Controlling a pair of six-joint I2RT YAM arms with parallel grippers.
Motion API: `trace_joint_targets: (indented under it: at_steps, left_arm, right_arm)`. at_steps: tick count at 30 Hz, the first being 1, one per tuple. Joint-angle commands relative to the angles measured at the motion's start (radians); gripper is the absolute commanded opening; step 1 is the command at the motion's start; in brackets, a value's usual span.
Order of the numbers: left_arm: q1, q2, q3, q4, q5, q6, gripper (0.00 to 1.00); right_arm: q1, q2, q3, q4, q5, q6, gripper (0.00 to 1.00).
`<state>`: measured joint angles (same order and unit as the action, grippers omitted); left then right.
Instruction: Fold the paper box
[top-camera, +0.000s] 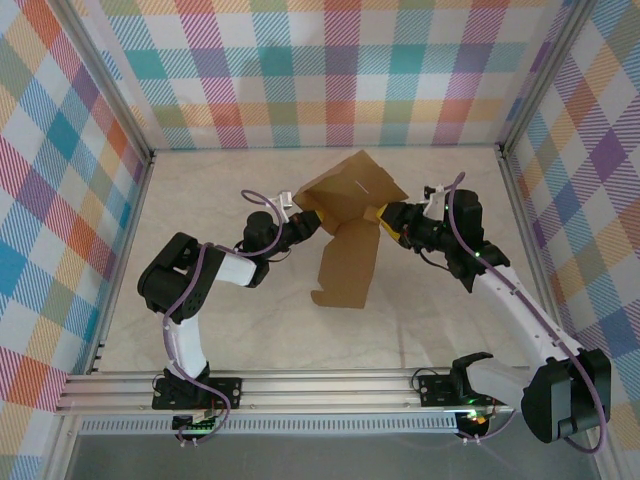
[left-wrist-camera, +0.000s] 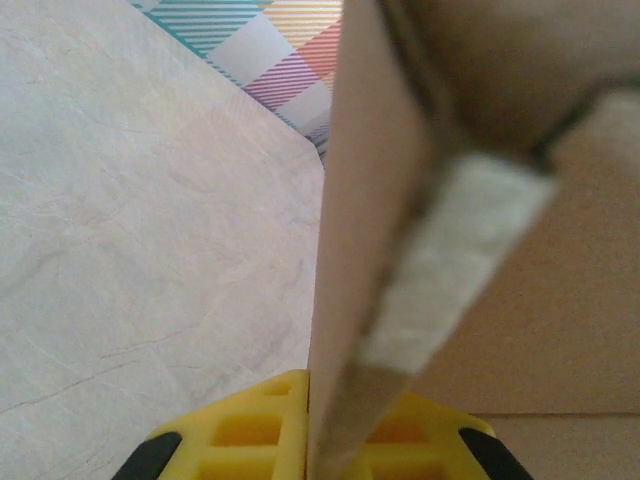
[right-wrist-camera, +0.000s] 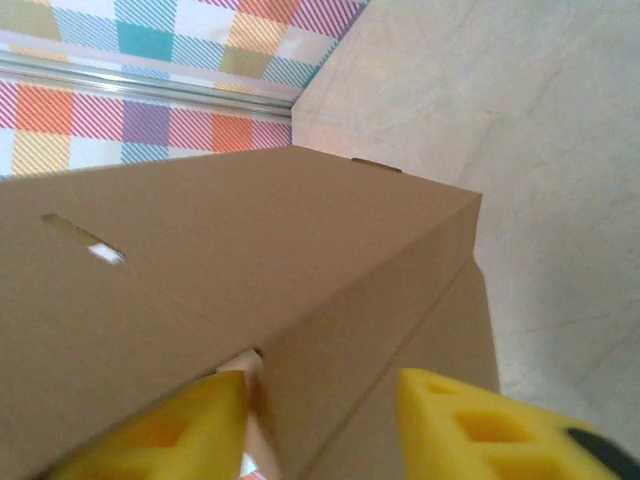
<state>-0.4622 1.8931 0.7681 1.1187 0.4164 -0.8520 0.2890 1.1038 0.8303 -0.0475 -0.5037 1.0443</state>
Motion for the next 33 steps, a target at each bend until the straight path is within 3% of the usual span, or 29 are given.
trace_joint_targets:
  at_steps: [1, 5, 12, 19, 23, 29, 33]
  left_arm:
    - [-0.006, -0.036, 0.005, -0.01, -0.06, -0.026, 0.1]
    - [-0.004, -0.046, -0.013, -0.048, -0.166, -0.019, 0.1]
    - [-0.003, -0.072, -0.042, -0.099, -0.333, 0.063, 0.1]
    - [-0.003, -0.075, -0.036, -0.108, -0.386, 0.122, 0.1]
    - [-0.003, -0.08, -0.042, -0.108, -0.393, 0.123, 0.1]
    - [-0.003, -0.084, -0.047, -0.107, -0.405, 0.117, 0.1]
    - [-0.003, -0.09, -0.048, -0.113, -0.407, 0.119, 0.1]
  right_arm:
    - [0.006, -0.049, 0.046, -0.091, 0.059, -0.062, 0.61]
    - [0.006, -0.094, 0.122, -0.286, 0.201, -0.199, 0.71]
    - [0.032, -0.021, 0.359, -0.537, 0.279, -0.36, 0.74]
    - [0.215, 0.247, 0.772, -0.755, 0.454, -0.53, 0.71]
    - [0.344, 0.409, 1.008, -0.832, 0.633, -0.615, 0.68]
    - [0.412, 0.678, 1.403, -1.014, 0.721, -0.695, 0.67]
    - [0.413, 0.787, 1.571, -1.084, 0.755, -0.722, 0.65]
